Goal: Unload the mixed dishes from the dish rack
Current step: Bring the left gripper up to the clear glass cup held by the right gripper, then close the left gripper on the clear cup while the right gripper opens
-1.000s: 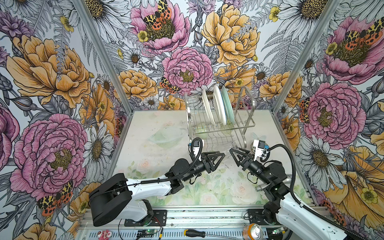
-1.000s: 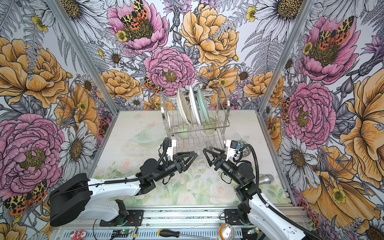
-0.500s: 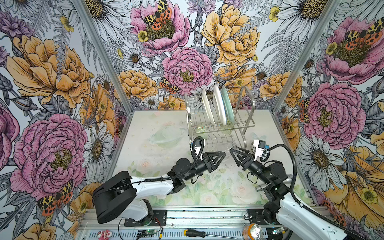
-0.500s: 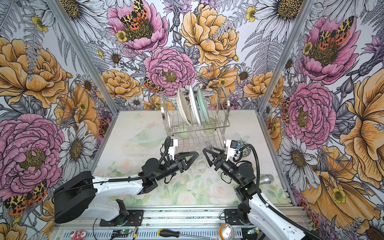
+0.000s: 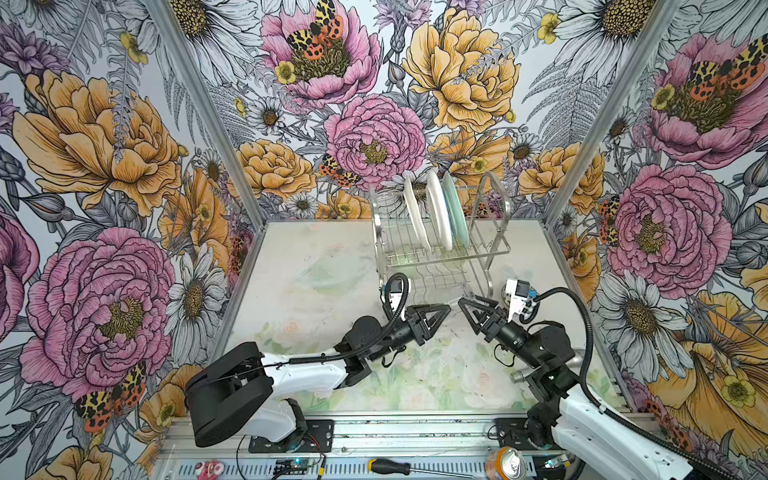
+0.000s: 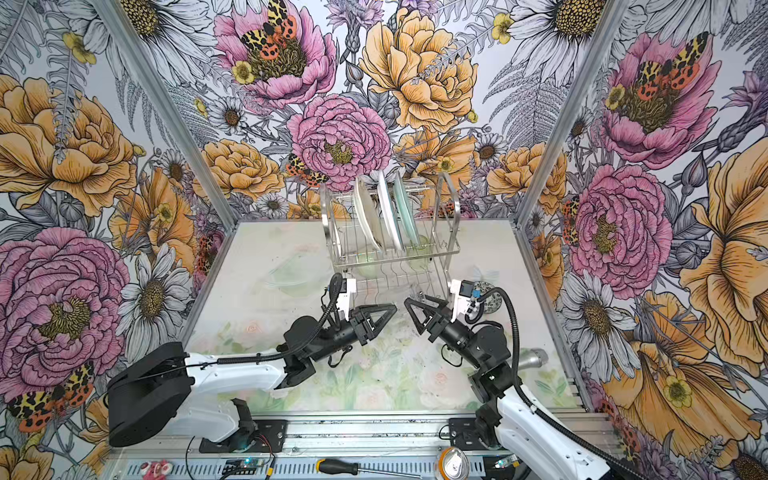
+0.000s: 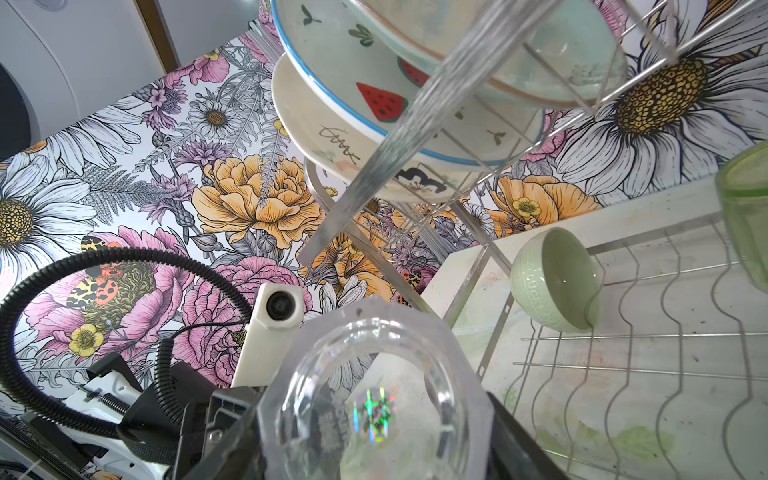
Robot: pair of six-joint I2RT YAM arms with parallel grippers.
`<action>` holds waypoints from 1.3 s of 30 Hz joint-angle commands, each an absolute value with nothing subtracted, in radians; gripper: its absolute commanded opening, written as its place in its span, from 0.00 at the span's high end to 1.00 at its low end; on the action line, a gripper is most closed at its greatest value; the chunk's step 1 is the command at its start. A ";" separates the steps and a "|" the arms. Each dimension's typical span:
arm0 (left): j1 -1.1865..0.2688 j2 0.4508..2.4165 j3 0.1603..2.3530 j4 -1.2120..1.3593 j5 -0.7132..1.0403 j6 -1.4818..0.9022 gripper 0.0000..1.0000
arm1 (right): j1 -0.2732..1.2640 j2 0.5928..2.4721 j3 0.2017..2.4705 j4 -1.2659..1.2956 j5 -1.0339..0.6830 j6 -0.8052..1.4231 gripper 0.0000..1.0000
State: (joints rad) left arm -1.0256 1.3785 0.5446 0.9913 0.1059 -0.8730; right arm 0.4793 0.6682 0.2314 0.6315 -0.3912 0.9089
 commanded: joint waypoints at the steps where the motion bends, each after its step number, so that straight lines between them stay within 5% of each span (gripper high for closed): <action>1: -1.030 1.385 0.573 1.017 0.114 -0.883 0.68 | 0.488 0.636 0.221 0.646 -0.412 0.901 0.49; 14: -1.030 1.393 0.595 0.979 0.113 -0.879 0.89 | 0.488 0.632 0.224 0.632 -0.422 0.890 0.47; 18: -1.029 1.381 0.592 0.963 0.099 -0.872 1.00 | 0.488 0.636 0.225 0.627 -0.418 0.888 0.38; 27: -1.033 1.337 0.585 0.902 0.057 -0.836 1.00 | 0.488 0.637 0.219 0.614 -0.401 0.877 0.12; 39: -1.041 1.250 0.592 0.761 0.007 -0.768 1.00 | 0.488 0.631 0.216 0.582 -0.365 0.837 0.05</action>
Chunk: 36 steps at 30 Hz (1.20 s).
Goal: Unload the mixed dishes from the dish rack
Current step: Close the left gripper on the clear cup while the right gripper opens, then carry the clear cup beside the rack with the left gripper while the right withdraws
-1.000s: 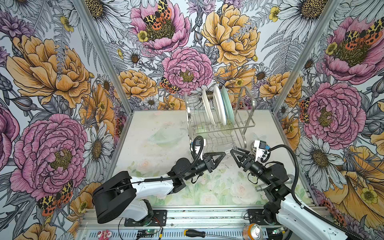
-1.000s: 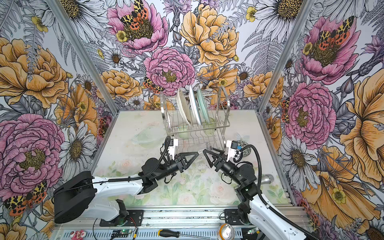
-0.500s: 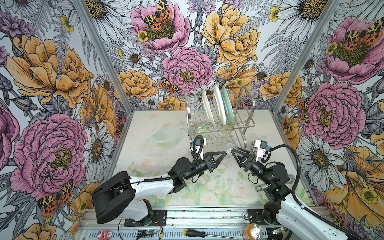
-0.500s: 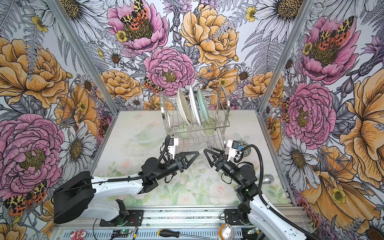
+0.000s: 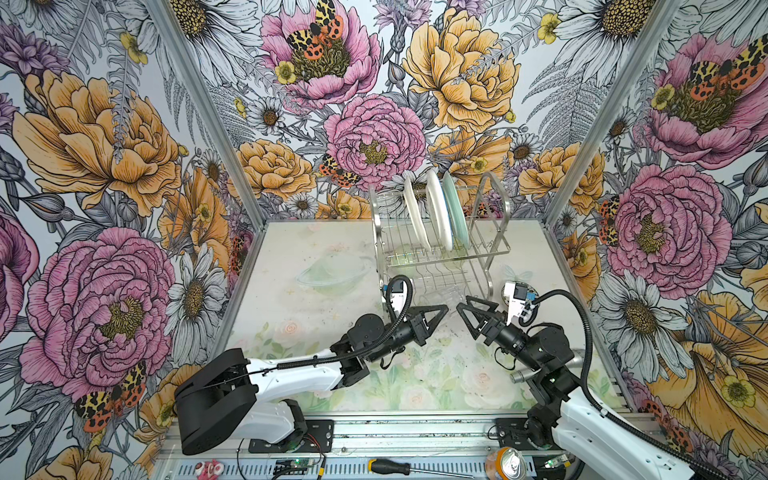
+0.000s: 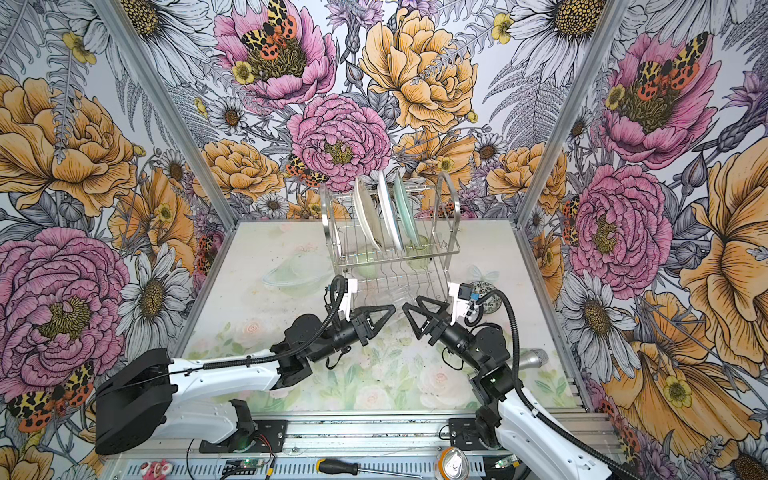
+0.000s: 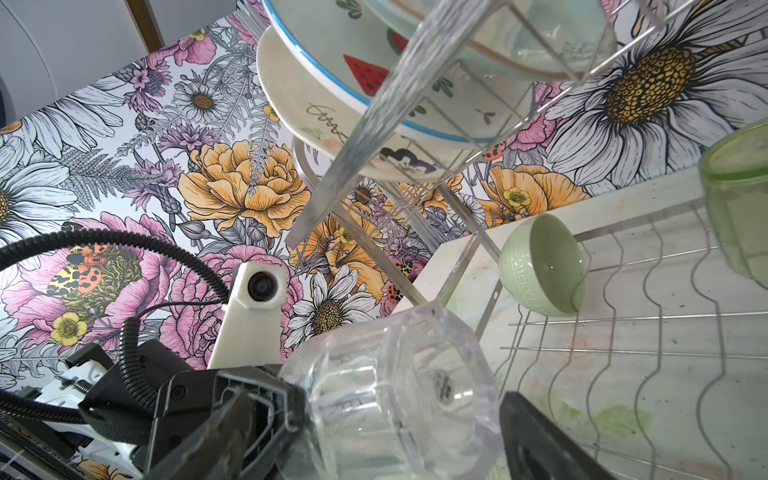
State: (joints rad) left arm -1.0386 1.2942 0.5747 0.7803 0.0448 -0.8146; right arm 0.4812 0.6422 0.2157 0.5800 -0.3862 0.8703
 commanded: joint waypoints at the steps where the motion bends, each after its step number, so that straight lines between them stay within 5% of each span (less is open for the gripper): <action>1: -1.042 1.241 0.593 0.741 0.002 -0.762 1.00 | 0.488 0.631 0.216 0.578 -0.363 0.832 0.05; 10: -1.042 1.111 0.613 0.497 -0.045 -0.708 1.00 | 0.486 0.623 0.218 0.530 -0.327 0.767 0.05; 25: -1.017 0.731 0.739 -0.440 -0.438 -0.666 1.00 | 0.479 0.626 0.244 0.455 -0.286 0.631 0.05; 36: -0.722 0.773 0.888 -0.847 -0.496 -0.753 1.00 | 0.456 0.631 0.250 0.407 -0.281 0.559 0.05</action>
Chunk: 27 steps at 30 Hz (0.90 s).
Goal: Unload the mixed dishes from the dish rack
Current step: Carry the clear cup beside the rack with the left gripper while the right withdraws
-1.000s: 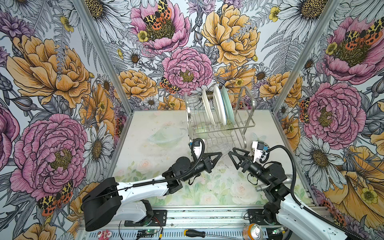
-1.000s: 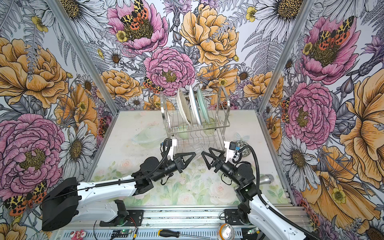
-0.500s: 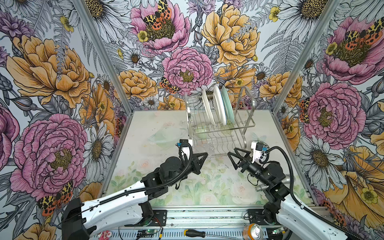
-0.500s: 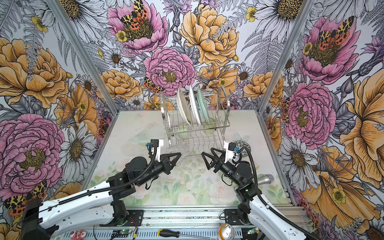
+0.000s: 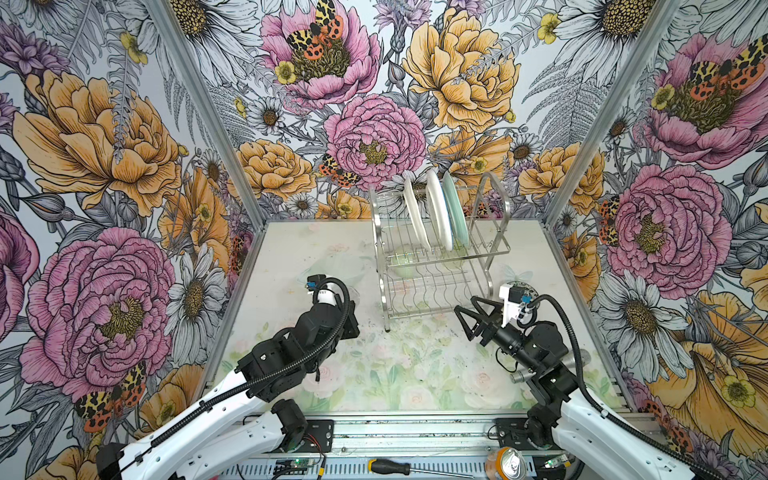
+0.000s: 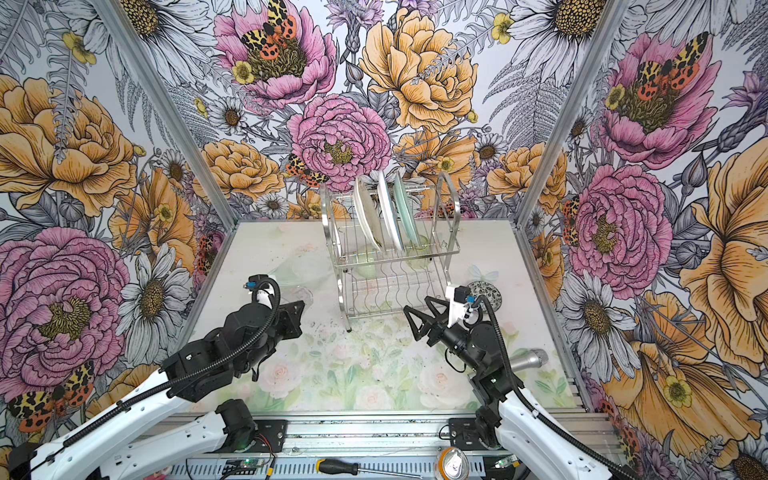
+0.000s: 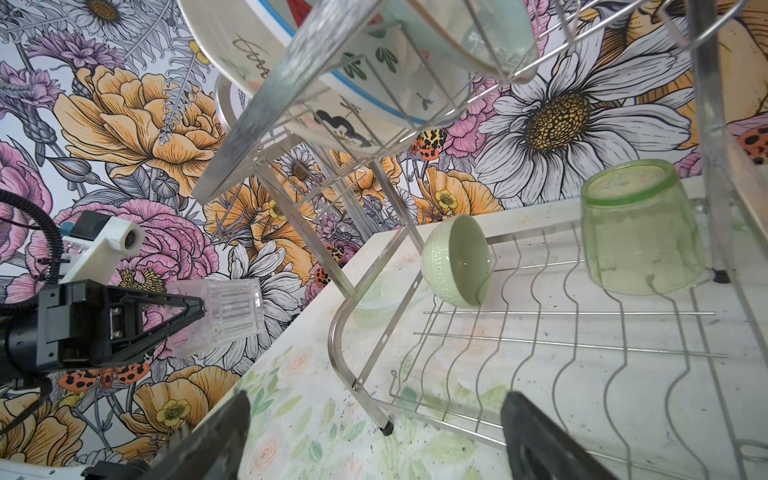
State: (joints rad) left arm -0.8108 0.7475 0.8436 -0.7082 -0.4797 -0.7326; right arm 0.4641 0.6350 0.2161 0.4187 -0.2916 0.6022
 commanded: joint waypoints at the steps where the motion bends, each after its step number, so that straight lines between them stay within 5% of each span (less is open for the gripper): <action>1: -0.669 0.793 0.893 -0.853 -0.455 -0.740 1.00 | 0.453 0.634 0.253 0.396 -0.281 0.553 0.05; 6: -0.459 0.936 0.939 -0.849 -0.326 -0.662 1.00 | 0.434 0.669 0.275 0.360 -0.299 0.537 0.05; 27: -0.176 1.406 1.258 -0.834 -0.272 -0.407 1.00 | 0.380 0.718 0.286 0.296 -0.327 0.483 0.05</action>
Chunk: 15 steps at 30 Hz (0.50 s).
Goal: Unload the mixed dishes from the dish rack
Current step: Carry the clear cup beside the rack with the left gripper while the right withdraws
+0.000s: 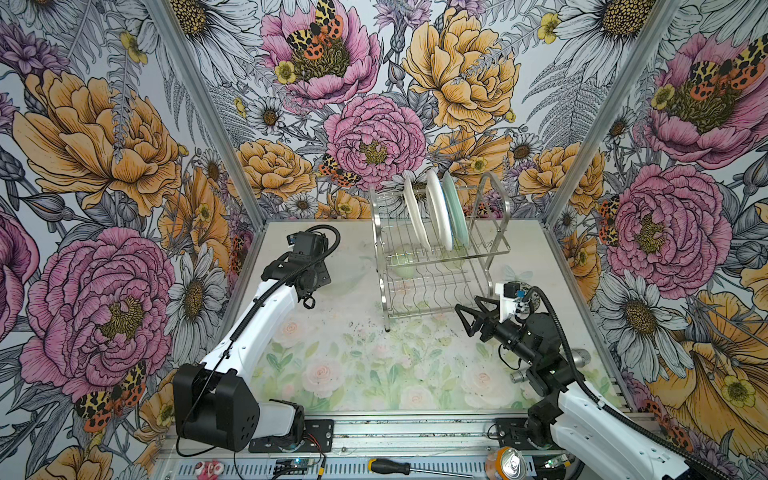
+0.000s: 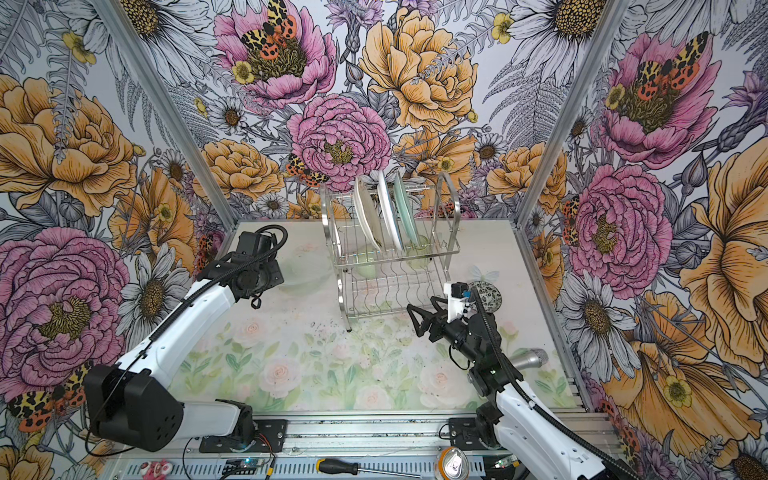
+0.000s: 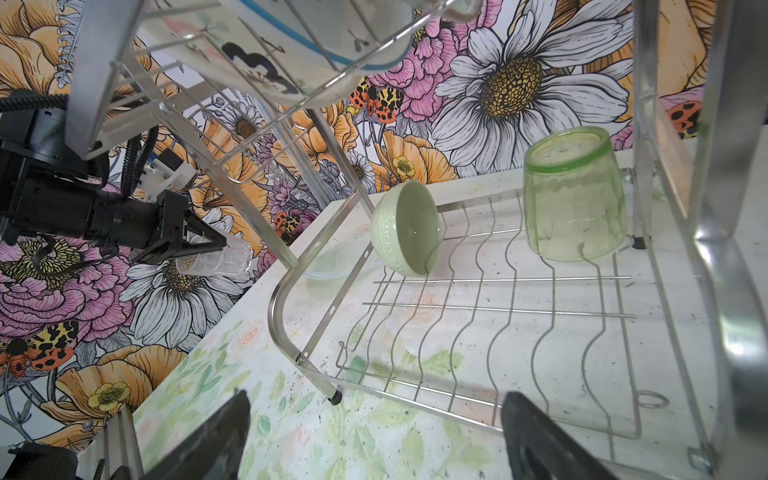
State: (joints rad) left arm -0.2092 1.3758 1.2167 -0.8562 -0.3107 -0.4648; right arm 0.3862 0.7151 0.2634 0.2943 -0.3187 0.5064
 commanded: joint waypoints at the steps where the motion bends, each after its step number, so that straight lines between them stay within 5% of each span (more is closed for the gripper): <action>1: -0.163 1.420 1.264 -0.834 -0.254 -0.405 1.00 | 0.380 0.718 0.287 0.293 -0.327 0.481 0.05; 15: -0.072 1.697 1.459 -0.917 -0.218 -0.313 1.00 | 0.367 0.712 0.281 0.268 -0.316 0.471 0.05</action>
